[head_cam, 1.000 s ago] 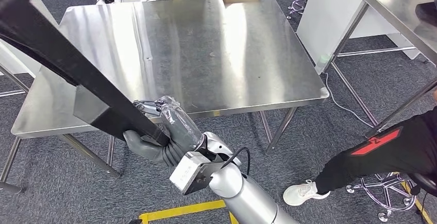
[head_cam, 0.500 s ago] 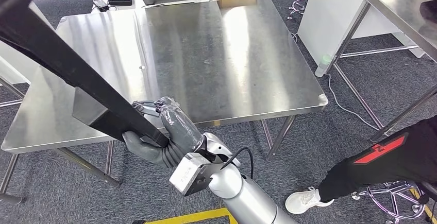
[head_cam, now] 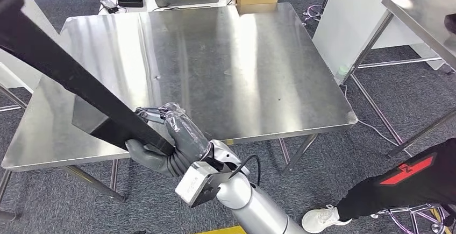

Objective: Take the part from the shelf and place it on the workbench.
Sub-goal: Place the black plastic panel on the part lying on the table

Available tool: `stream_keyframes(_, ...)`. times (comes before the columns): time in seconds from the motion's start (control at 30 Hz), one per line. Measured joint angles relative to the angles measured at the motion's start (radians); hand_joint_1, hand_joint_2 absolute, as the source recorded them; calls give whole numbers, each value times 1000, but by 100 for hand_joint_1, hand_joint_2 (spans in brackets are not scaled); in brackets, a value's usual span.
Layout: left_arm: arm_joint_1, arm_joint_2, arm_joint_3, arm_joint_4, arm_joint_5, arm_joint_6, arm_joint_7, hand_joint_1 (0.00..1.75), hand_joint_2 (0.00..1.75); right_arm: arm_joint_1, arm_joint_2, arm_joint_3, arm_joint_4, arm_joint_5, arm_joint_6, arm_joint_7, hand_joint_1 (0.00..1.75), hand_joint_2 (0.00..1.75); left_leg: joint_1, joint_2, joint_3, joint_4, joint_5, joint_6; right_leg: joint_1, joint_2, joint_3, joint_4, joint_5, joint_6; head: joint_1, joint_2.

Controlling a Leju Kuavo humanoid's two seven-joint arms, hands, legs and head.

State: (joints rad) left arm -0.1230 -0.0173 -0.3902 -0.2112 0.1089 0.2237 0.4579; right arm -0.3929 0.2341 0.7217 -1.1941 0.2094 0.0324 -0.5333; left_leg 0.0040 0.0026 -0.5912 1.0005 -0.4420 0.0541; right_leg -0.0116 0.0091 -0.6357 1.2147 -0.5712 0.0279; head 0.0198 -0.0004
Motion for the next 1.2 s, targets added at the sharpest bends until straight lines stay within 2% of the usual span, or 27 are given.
stream_keyframes(0.03, 0, 0, 0, 0, 0, 0, 0, 0, 175, 2, -2, 0, 0, 0, 0, 0, 175, 175, -2, -1, 4, 0, -5, 3, 1, 0, -40, 52, -14, -2, 0, 0)
stream_keyframes(0.07, 1, -1, 0, 0, 0, 0, 0, 0, 175, 4, -4, 0, 0, 0, 0, 0, 175, 175, -4, -3, 10, 0, -11, 4, 1, 0, -67, 74, -14, -1, 0, 0)
stream_keyframes(0.1, 2, -2, 0, 0, 0, 0, 0, 0, 175, 5, -6, 0, 0, 0, 0, 0, 175, 175, -6, -6, 19, 0, -18, 4, 2, 0, -75, 58, 4, 5, 0, 0)
stream_keyframes(0.17, 2, -2, 0, 0, 0, 0, 0, 0, 175, 5, -7, 0, 0, 0, 0, 0, 175, 175, -9, -10, 39, 0, -34, 2, 3, 0, -43, -67, 87, 20, 0, 0)
stream_keyframes(0.2, 2, -3, 0, 0, 0, 0, 0, 0, 175, 5, -7, 0, 0, 0, 0, 0, 175, 175, -11, -12, 48, 1, -42, -1, 5, 0, -24, -132, 119, 20, 0, 0)
stream_keyframes(0.23, 1, -3, 0, 0, 0, 0, 0, 0, 175, 5, -7, 1, 0, 0, 0, 0, 175, 175, -12, -12, 54, 2, -50, -6, 7, 0, -7, -178, 139, 13, 0, 0)
stream_keyframes(0.27, 1, -4, 0, 0, 0, 0, 0, 0, 175, 5, -7, 1, 0, 0, 0, 0, 175, 175, -13, -12, 58, 3, -55, -11, 9, 0, 1, -200, 148, 2, 0, 0)
stream_keyframes(0.3, 1, -4, 0, 0, 0, 0, 0, 0, 175, 5, -7, 1, 0, 0, 0, 0, 175, 175, -14, -12, 61, 7, -58, -16, 10, 0, 4, -204, 144, -9, 0, 0)
stream_keyframes(0.37, 0, -4, 0, 0, 1, 0, 0, 0, 175, 5, -4, 1, -1, 1, 0, 1, 175, 175, -11, -11, 61, 18, -64, -25, 4, 3, 19, -210, 149, -20, 0, 0)
stream_keyframes(0.43, -2, -4, 0, 0, 1, 1, 0, 0, 175, 3, 0, 0, -2, 1, -1, 0, 175, 175, -5, -9, 29, 79, -82, -36, -3, 4, 38, -216, 144, -30, 0, 0)
stream_keyframes(0.53, -1, -5, 0, 0, 1, 1, 0, 0, 175, 4, 4, 0, -2, 2, -2, 0, 175, 175, 8, -8, -86, 245, -139, -57, -4, 5, 56, -217, 128, -40, -1, 0)
stream_keyframes(0.57, 0, -5, 0, 0, 1, 1, 0, 0, 175, 5, 4, 0, -2, 2, -2, 0, 175, 175, 13, -7, -115, 270, -146, -62, -5, 6, 62, -217, 122, -39, -1, 0)
stream_keyframes(0.6, 1, -5, 0, 0, 1, 1, 0, 0, 175, 6, 4, 0, -2, 2, -2, 1, 175, 175, 17, -6, -129, 264, -134, -65, -5, 7, 70, -217, 116, -37, -1, 0)
stream_keyframes(0.63, 1, -4, 0, 0, 1, 1, 0, 0, 175, 6, 4, 0, -2, 3, -2, 1, 175, 175, 21, -5, -123, 221, -98, -67, -7, 8, 80, -217, 108, -34, -1, 0)
stream_keyframes(0.7, 0, -3, 0, 0, 1, 1, 0, 0, 175, 6, 6, 0, -2, 6, -2, 2, 175, 175, 24, -2, -82, 95, -9, -68, -8, 9, 101, -217, 93, -24, -1, 0)
stream_keyframes(0.73, -1, -3, 0, 0, 1, 1, 0, 0, 175, 5, 8, 0, -2, 8, -2, 4, 175, 175, 23, 0, -63, 47, 14, -65, -7, 9, 106, -216, 87, -18, -1, 0)
stream_keyframes(0.77, -1, -3, 0, 0, 1, 1, 0, 0, 175, 4, 9, 0, -2, 10, -3, 6, 175, 175, 20, 1, -52, 23, 24, -59, -5, 9, 108, -216, 82, -12, -2, 0)
stream_keyframes(0.83, 0, -4, 1, 0, 3, 4, 0, 0, 175, 3, 11, 0, -2, 20, -5, 11, 175, 175, 14, -1, -45, 16, 23, -48, -1, 9, 107, -216, 77, -1, -2, 0)
stream_keyframes(0.9, 2, -4, 3, 0, 5, 10, 0, 0, 175, 1, 11, 1, -2, 36, -9, 16, 175, 175, 10, -3, -44, 12, 32, -44, 2, 7, 110, -219, 76, 3, -2, 0)
stream_keyframes(1.07, 1, -4, 9, 0, 4, 18, 0, 0, 175, -28, 15, 10, 10, 98, -35, 43, 175, 175, 5, -8, -45, 10, 27, -35, 0, 4, 120, -240, 76, 3, -1, 0)
stream_keyframes(1.2, 1, -6, 10, 0, -1, 20, 0, 0, 175, -70, 29, 24, 30, 177, -83, 74, 175, 175, 3, -8, -43, 10, 25, -29, 0, 4, 117, -246, 75, 5, -1, 0)
